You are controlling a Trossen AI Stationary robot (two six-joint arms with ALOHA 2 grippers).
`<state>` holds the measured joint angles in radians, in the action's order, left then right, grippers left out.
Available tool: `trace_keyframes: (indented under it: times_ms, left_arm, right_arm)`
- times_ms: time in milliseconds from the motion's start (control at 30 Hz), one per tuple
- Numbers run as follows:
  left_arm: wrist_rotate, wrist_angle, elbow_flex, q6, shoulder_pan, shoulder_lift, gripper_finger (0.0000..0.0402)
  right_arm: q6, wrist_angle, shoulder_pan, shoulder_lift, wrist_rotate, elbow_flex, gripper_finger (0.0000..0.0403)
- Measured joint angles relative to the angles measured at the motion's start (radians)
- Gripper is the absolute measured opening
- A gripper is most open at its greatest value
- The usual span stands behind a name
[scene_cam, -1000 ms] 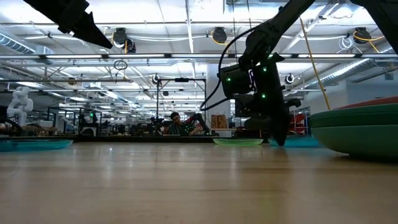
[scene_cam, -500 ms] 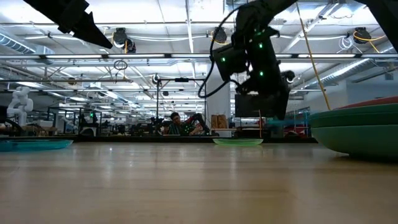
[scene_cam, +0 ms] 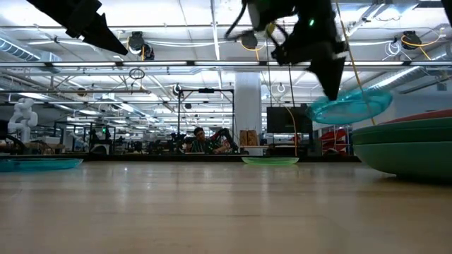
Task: Stack plastic plates
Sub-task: Stack the right light blue plate on top of the orange plate
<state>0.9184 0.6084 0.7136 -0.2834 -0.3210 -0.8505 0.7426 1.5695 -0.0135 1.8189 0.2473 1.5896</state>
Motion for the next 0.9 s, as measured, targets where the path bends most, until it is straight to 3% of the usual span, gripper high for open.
trace_keyframes:
  times_ms: [300, 533, 900]
  left_arm:
    - [0.0, 0.001, 0.0, -0.009, 0.0, 0.0, 0.0026]
    - [-0.001, 0.0, 0.0, -0.018, 0.0, 0.0, 0.0026]
    - [-0.001, 0.001, 0.0, -0.031, 0.0, 0.0, 0.0026]
  right_arm:
    - [0.247, -0.002, -0.204, -0.196, -0.201, 0.004, 0.0]
    - [0.455, -0.02, -0.356, -0.258, -0.325, 0.004, 0.0]
    - [0.443, -0.05, -0.395, -0.225, -0.293, 0.002, 0.0012]
